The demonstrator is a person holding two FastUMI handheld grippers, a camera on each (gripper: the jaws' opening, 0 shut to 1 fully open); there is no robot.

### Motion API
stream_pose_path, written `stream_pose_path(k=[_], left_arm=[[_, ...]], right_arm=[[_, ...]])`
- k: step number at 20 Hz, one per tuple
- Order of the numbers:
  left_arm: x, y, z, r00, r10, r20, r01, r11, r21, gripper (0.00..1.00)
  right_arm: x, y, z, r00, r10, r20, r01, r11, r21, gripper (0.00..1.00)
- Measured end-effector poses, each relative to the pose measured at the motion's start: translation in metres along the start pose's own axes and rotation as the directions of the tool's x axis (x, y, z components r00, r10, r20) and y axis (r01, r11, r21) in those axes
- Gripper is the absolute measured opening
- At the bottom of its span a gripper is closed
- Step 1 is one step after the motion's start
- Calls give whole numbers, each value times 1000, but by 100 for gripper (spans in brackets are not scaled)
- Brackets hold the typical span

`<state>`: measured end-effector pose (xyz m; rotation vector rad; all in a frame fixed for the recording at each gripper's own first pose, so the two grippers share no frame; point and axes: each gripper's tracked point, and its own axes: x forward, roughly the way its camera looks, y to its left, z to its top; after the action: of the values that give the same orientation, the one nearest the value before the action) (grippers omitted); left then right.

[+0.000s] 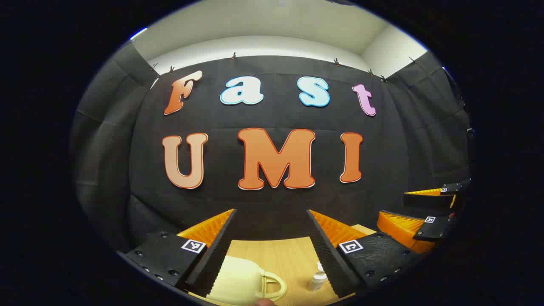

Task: First open the suitcase, pack the skin care products into it, and then close the suitcase.

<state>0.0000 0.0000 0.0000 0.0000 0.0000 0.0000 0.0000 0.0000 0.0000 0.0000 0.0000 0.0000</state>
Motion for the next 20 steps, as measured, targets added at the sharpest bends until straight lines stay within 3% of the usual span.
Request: stream_pose_path(k=[7, 20], left_arm=[[7, 10, -17, 999, 11, -36, -11, 1000, 15, 99], [12, 1, -46, 999, -12, -52, 19, 991, 135, 100]], right_arm=[[2, 2, -16, 999, -4, -36, 4, 1000, 7, 95], [9, -14, -22, 999, -29, -38, 30, 1000, 5, 95]])
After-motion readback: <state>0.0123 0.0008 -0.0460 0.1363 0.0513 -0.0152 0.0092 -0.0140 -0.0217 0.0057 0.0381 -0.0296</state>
